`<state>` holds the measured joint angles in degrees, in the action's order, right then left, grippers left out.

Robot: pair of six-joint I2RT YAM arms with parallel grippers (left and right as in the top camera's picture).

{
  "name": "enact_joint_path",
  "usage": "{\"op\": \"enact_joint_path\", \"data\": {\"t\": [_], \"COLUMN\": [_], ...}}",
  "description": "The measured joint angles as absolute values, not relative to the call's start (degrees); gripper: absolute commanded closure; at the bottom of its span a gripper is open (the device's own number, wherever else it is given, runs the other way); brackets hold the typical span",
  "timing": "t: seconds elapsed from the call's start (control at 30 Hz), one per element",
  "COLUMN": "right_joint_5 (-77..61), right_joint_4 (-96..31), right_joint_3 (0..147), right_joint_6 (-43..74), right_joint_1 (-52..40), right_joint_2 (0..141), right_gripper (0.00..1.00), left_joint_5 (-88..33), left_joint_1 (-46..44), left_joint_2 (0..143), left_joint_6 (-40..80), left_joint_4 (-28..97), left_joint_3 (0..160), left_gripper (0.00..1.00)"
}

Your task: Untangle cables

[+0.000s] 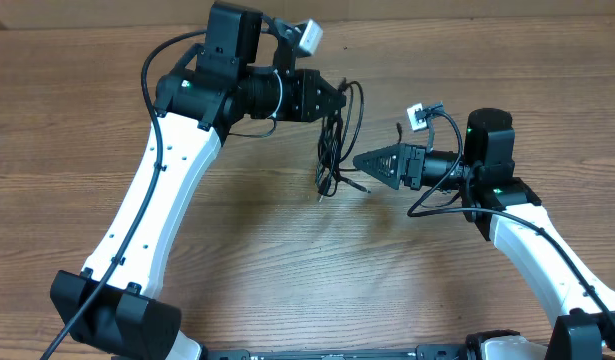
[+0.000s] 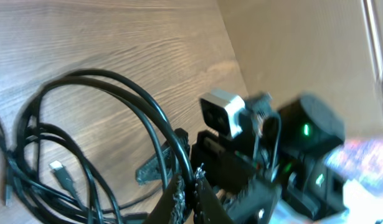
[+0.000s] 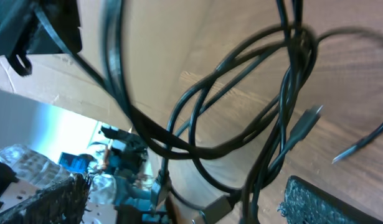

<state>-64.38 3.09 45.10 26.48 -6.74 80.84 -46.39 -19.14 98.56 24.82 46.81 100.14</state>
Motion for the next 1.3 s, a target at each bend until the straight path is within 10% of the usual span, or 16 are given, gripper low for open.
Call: {"op": "enact_joint_path", "data": {"t": [0.33,0.73,1.07,1.3], "right_joint_5": [-64.4,-53.3,-51.4,-50.9], "right_joint_4": [17.8,19.5,20.1,19.0], "right_joint_3": [45.1,45.1,45.1,45.1], "right_joint_6": [28.0,23.1,29.9,31.7], "right_joint_1": [-9.9,-16.9,-16.9,-16.9], "right_joint_2": [80.8,80.8,80.8,80.8], "right_gripper": [0.05,0.96,0.96,0.96], "left_joint_5": [-43.2,-41.9,-35.7,-32.6], "left_joint_1": [-20.8,-21.5,-21.4,-17.9], "left_joint_2": [98.6,98.6,98.6,98.6], "left_joint_6": [41.7,47.0,43.0,35.2], "left_joint_4": [44.5,44.1,46.4,48.9], "left_joint_3": [100.1,100.1,100.1,100.1], "left_gripper": [0.96,0.91,0.21,0.01]}}
